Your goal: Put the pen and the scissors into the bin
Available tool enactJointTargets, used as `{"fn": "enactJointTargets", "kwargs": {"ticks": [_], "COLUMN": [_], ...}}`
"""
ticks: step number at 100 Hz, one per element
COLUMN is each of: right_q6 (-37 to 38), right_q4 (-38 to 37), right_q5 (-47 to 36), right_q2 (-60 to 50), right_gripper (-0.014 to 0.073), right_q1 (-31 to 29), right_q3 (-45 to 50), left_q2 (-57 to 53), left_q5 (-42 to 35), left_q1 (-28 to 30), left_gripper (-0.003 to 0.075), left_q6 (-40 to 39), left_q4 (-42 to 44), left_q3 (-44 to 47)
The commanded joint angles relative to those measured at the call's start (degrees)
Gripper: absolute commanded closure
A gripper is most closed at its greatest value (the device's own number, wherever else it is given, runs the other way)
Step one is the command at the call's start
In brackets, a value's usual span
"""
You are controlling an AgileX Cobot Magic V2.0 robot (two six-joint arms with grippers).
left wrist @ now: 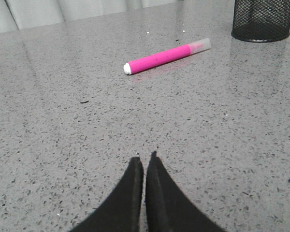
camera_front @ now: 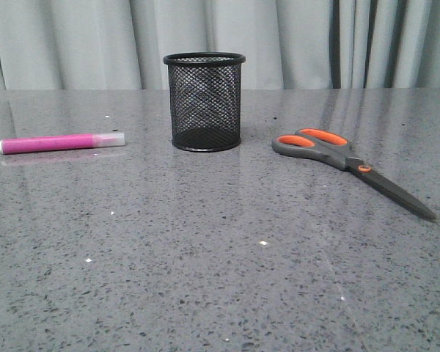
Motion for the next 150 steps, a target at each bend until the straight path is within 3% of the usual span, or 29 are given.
{"fn": "enactJointTargets", "kwargs": {"ticks": [1, 115, 126, 136, 150], "right_q6": [-0.5, -0.5, -0.5, -0.5, -0.2], "right_q4": [-1.0, -1.2, -1.3, -1.3, -0.2], "right_q5": [-1.8, -1.8, -4.9, -11.9, -26.8], "right_q2": [-1.2, -1.2, -1.2, -1.2, -1.2], "right_gripper": [0.0663, 0.0663, 0.0663, 0.0663, 0.0663], "right_q1": [-0.4, -0.4, -0.4, -0.4, -0.4], "right_q3": [1.0, 1.0, 1.0, 1.0, 1.0], "left_q2": [-1.4, -1.4, -1.4, -1.4, -1.4], "left_q5": [-3.3, -3.3, -3.3, -4.9, -11.6], "left_q1": [-0.1, -0.1, -0.1, -0.1, -0.1], "left_gripper": [0.0734, 0.0734, 0.0734, 0.0734, 0.0734], "left_q6": [-0.6, -0.6, -0.6, -0.6, -0.6], "left_q4": [-0.5, -0.5, -1.0, -7.7, -29.3], "left_q3": [1.3, 1.3, 1.3, 1.3, 1.3]}}
